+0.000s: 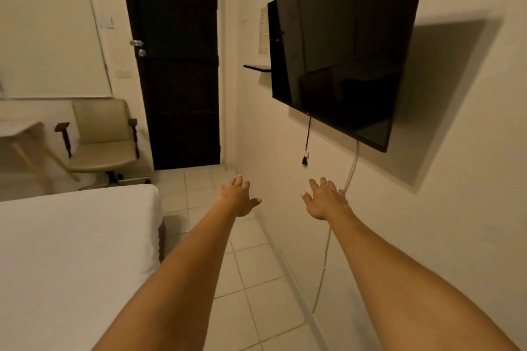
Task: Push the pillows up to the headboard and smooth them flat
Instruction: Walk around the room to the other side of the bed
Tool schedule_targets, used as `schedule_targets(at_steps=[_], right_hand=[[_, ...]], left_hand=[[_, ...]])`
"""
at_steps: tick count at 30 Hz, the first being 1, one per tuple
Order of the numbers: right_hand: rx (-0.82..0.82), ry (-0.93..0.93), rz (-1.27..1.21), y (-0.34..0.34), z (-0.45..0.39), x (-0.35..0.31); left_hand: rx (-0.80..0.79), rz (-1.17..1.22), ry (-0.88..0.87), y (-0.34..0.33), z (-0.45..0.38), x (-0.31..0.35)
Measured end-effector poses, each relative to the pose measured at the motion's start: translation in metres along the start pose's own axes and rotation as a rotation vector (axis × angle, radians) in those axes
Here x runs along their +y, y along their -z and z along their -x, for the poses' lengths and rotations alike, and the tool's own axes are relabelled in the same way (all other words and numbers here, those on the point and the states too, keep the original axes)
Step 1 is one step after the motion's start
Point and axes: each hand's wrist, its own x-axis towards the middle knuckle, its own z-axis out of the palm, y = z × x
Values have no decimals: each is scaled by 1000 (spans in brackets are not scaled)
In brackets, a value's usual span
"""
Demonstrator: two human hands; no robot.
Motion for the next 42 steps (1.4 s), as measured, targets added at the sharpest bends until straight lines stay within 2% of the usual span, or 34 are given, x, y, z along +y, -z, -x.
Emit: schedule_targets(at_steps=[8,16,29,42], right_hand=[[26,155,-22,7,-157,-90],[40,229,-41,16,-273,-151],[28,334,-26,9,-496,-213],[25,452,-3,22,-717,-288]], left_hand=[[70,22,138,27,-116,-92],[79,-1,200,59,-216,-167],[65,-5,307,56,-396,-245],[75,21,404,88,-591,-309]])
